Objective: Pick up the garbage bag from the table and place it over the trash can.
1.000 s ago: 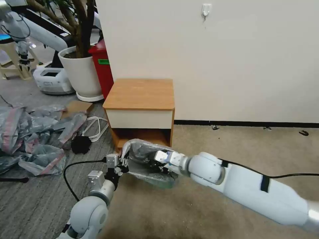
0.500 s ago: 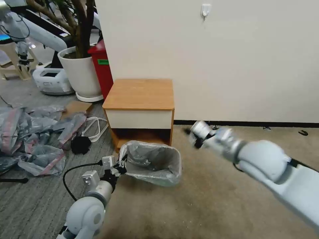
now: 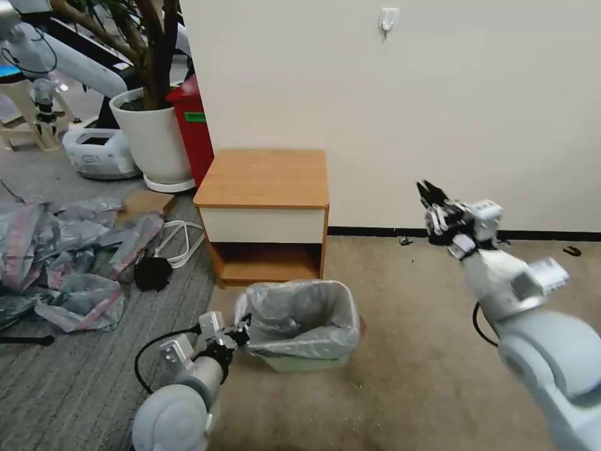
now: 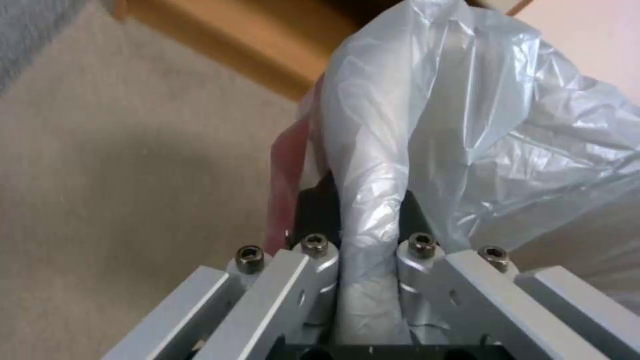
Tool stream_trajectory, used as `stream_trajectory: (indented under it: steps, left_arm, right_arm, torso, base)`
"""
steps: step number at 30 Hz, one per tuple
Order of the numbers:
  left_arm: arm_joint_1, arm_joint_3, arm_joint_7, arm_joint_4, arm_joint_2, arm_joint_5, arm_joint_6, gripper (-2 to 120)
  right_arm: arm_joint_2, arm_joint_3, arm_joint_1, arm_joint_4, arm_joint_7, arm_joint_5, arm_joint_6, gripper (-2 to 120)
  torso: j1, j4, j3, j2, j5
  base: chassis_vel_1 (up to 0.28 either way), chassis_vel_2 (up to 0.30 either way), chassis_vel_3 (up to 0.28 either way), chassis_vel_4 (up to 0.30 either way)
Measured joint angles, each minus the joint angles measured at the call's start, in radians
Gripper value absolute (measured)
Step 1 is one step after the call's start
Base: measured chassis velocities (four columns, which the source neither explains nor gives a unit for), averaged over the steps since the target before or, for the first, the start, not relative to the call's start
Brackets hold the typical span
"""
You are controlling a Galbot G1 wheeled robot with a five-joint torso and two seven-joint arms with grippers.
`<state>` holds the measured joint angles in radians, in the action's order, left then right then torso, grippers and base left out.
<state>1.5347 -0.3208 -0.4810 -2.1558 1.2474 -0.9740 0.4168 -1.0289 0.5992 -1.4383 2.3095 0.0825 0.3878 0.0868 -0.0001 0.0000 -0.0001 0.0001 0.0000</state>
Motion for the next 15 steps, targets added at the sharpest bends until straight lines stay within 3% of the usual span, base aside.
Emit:
stream_trajectory:
  steps: [6, 7, 15]
  left_arm:
    - [-0.049, 0.054, -0.031, 0.084, 0.023, 0.018, -0.005, 5]
    - [-0.049, 0.054, -0.031, 0.084, 0.023, 0.018, -0.005, 5]
    - [-0.076, 0.086, -0.046, 0.125, 0.033, 0.064, -0.005, 5]
  right_arm:
    - [-0.080, -0.001, -0.071, 0.013, 0.009, -0.040, -0.021, 55]
    - [-0.080, -0.001, -0.071, 0.013, 0.009, -0.040, -0.021, 55]
    - [-0.119, 0.004, -0.104, 0.015, 0.027, -0.057, -0.030, 89]
  torso:
    - [0.000, 0.0000, 0.000, 0.000, -0.0001]
    - [0.000, 0.0000, 0.000, 0.000, -0.0001]
    - [0.000, 0.0000, 0.000, 0.000, -0.0001]
  base:
    - [0.000, 0.000, 0.000, 0.000]
    - [0.000, 0.000, 0.000, 0.000]
    - [0.000, 0.000, 0.000, 0.000]
